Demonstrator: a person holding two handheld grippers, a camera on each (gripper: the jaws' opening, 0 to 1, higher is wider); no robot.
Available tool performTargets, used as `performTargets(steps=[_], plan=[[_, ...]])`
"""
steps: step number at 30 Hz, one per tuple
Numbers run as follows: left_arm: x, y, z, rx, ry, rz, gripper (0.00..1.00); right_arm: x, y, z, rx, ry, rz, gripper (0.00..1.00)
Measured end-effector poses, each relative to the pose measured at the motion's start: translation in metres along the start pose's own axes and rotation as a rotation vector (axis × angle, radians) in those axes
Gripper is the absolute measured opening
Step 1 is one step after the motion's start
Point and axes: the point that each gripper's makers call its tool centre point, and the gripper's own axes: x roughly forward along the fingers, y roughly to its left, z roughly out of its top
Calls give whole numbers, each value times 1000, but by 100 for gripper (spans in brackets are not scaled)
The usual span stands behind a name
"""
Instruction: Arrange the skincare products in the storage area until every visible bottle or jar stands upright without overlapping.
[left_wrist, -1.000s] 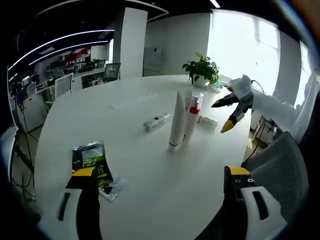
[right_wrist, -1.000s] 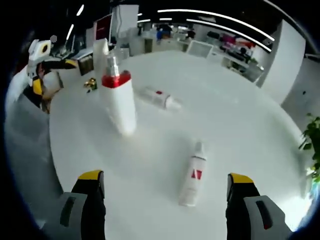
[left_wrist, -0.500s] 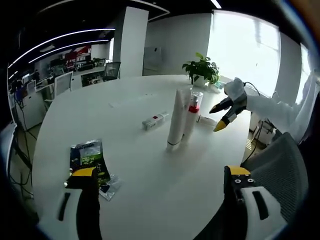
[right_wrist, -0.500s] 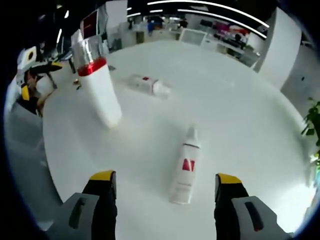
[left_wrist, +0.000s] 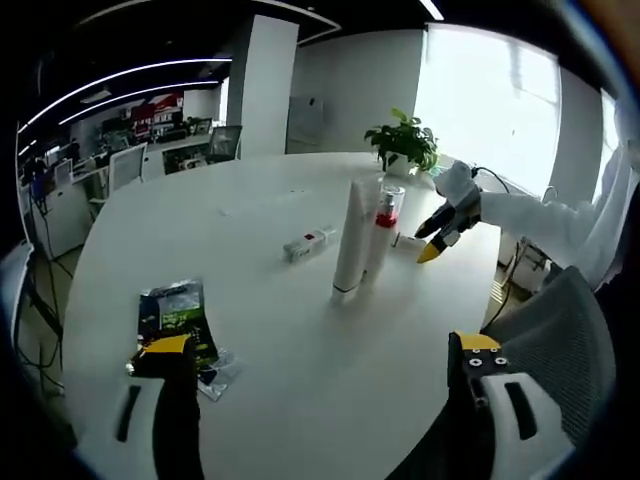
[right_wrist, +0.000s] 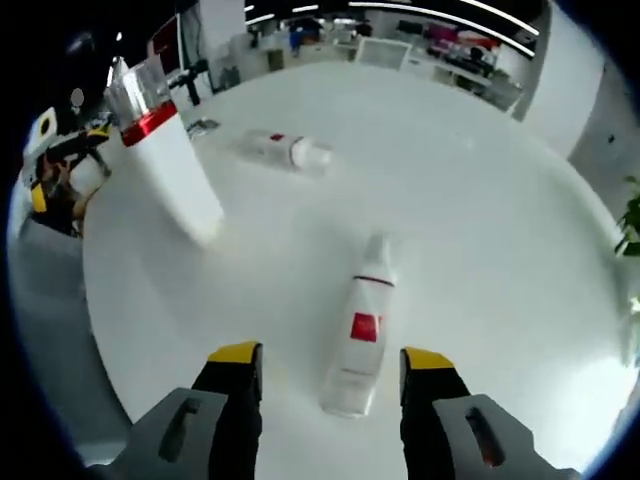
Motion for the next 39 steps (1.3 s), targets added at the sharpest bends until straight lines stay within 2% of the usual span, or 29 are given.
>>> performTargets(steps=[6, 9, 17, 25, 27, 30, 31, 39], plan=[[0, 0, 1, -2, -4, 0, 99, 4, 2, -5, 3, 32, 10, 50], [0, -1, 1, -5, -6, 0, 99, 4, -1, -2, 29, 20, -3, 44], [1, -2, -2, -11, -3, 2, 99, 6, -8, -2, 15, 46, -36, 35], [1, -2, -3, -16, 2, 1, 99, 6, -11, 0, 26, 50, -53, 32], [2, -3, -3, -15, 3, -1, 99, 7, -11, 1, 30, 46, -56, 29], [2, -3, -3, -14, 7, -3, 99, 7, -12, 2, 40, 39, -62, 17], [2, -3, -3, -13, 8, -3, 99, 7, -15, 2, 55, 35, -73, 16], [3, -5, -1, -14, 4, -4, 99, 7, -13, 1, 63, 33, -71, 14]])
